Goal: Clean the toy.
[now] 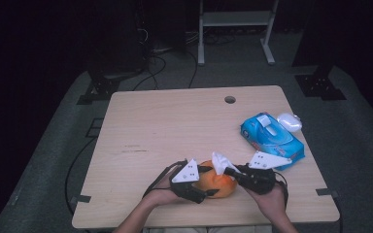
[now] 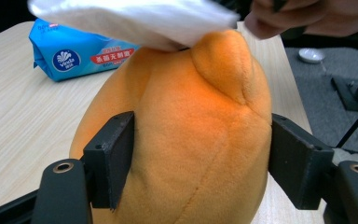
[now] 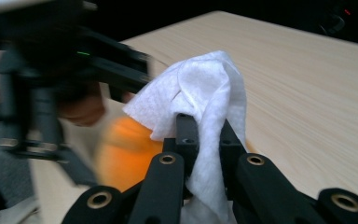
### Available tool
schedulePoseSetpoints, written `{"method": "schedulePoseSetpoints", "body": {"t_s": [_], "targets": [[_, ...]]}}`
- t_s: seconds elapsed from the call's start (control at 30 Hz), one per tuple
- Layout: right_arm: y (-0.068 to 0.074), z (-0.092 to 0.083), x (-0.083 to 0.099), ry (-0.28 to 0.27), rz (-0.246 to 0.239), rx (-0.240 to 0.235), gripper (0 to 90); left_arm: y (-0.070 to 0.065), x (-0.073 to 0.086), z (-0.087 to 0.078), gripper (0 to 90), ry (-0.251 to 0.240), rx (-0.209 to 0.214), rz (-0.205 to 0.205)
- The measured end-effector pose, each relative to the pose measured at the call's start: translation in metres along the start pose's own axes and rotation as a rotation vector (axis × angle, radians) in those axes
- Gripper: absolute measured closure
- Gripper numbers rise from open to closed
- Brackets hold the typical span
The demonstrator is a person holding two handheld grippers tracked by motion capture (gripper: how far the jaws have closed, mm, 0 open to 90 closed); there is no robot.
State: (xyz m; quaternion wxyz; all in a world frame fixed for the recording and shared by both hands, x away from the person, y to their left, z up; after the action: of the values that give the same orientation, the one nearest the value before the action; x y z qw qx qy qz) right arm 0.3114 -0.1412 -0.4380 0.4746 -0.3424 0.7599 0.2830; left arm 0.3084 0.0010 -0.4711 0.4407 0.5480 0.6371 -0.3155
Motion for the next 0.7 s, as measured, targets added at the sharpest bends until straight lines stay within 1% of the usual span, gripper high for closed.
{"method": "schedulePoseSetpoints", "body": {"t_s": [0.03, 0.07, 0.13, 0.17, 0.23, 0.27, 0.3, 0.37, 0.4, 0.47, 0.5, 0.53, 0.57, 0.63, 0.7], "targets": [[-0.008, -0.001, 0.003, 0.0, 0.024, 0.015, 83.4, 0.0, 0.0, 0.0, 28.9, -0.001, 0.002, 0.0], [-0.014, -0.002, 0.006, 0.001, 0.037, 0.03, 83.4, 0.0, 0.0, 0.0, 28.9, -0.002, 0.004, 0.002], [-0.016, -0.005, 0.008, 0.0, 0.055, 0.036, 83.4, -0.001, 0.0, 0.0, 28.9, 0.001, 0.009, 0.009], [-0.011, -0.005, 0.005, -0.002, 0.035, 0.037, 83.4, -0.002, 0.0, 0.0, 28.9, 0.004, 0.011, 0.014], [0.001, -0.003, 0.0, -0.008, -0.002, 0.008, 83.3, -0.002, 0.001, -0.001, 28.9, 0.008, 0.016, 0.016], [0.004, -0.001, -0.001, 0.0, -0.02, 0.012, 83.3, -0.001, 0.001, -0.001, 28.9, 0.008, 0.017, 0.013], [0.004, 0.0, -0.001, 0.006, -0.034, 0.017, 83.3, -0.001, 0.001, -0.002, 28.9, 0.009, 0.016, 0.01], [-0.002, 0.001, 0.0, 0.002, 0.0, 0.012, 83.4, 0.0, 0.001, -0.003, 28.9, 0.013, 0.015, 0.012], [-0.01, 0.0, 0.004, 0.004, 0.02, 0.024, 83.4, 0.0, 0.001, -0.003, 29.0, 0.014, 0.015, 0.014], [-0.022, -0.001, 0.011, 0.015, 0.04, 0.056, 83.4, 0.0, 0.001, -0.002, 29.0, 0.011, 0.018, 0.014], [-0.025, -0.003, 0.014, 0.018, 0.056, 0.058, 83.4, 0.001, 0.001, -0.003, 29.0, 0.011, 0.021, 0.017], [-0.027, -0.004, 0.015, 0.019, 0.058, 0.065, 83.4, 0.001, 0.002, -0.003, 29.1, 0.01, 0.024, 0.017], [-0.027, -0.005, 0.015, 0.02, 0.054, 0.066, 83.4, 0.002, 0.002, -0.005, 29.0, 0.01, 0.028, 0.019], [-0.022, -0.006, 0.012, 0.016, 0.045, 0.061, 83.4, 0.003, 0.004, -0.007, 29.1, 0.008, 0.033, 0.018], [-0.014, -0.006, 0.007, -0.002, 0.042, 0.041, 83.4, 0.006, 0.005, -0.009, 29.1, 0.005, 0.03, 0.002]]}}
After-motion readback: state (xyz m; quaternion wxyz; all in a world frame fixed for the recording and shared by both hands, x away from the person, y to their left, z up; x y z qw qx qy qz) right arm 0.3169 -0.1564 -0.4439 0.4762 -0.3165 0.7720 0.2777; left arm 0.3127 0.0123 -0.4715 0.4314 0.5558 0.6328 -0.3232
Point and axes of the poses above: each handheld gripper's, and its own axes: z roughly forward along the jaws, x roughly out of its underside, y roughly to its left, the point moved 7 cm from there along z, roughly forward along the jaws, and after that the axes turned 1 degree about -y, right-handed, at the moved point
